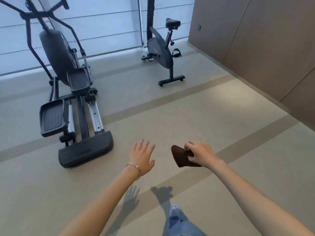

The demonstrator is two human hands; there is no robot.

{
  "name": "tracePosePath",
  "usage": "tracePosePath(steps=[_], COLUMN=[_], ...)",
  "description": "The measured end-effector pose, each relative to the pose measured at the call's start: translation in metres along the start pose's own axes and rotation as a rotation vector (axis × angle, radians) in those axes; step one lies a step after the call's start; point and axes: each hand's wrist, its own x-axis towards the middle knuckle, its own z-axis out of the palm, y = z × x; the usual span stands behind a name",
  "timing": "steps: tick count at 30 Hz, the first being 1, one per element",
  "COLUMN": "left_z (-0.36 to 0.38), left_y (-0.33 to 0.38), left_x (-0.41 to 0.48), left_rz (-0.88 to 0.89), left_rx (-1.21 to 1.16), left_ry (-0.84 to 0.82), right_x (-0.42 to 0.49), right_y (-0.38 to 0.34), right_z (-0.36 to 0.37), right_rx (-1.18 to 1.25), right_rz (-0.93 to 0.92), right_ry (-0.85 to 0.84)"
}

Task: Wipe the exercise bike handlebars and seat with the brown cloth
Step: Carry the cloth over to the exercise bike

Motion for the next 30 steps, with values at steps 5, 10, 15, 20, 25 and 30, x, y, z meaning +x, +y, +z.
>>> tracePosePath(steps=[5,10,15,20,25,30], left_z=[-0.02,-0.027,-0.034,-0.05,-0.079,-0.099], left_y=[0.013,-0.001,-0.035,-0.083,-0.137,-0.181], left_x=[0.071,0.12,0.184,0.267,0.346,0.41], left_rz=[-0.057,-0.091,-0.102,-0.085,-0.064,-0.052], left_rx=[-0.049,-0.059,-0.058,-0.058,-0.051,-0.02], left_ry=[0.012,-0.02,-0.029,-0.007,0.023,0.043], right_x=[0.069,0.123,0.195,0.282,0.371,0.443], right_y=[0.051,0.085,0.101,0.108,0.109,0.105], right_z=[-0.031,-0.035,-0.035,-0.045,-0.07,-0.08], right_rx=[-0.03,-0.053,-0.115,-0.129,-0.127,-0.117], right_rz=[-0.062,-0.112,-0.177,-0.177,-0.159,-0.144], right_ry=[0.055,0.016,-0.011,-0.009,0.036,0.049])
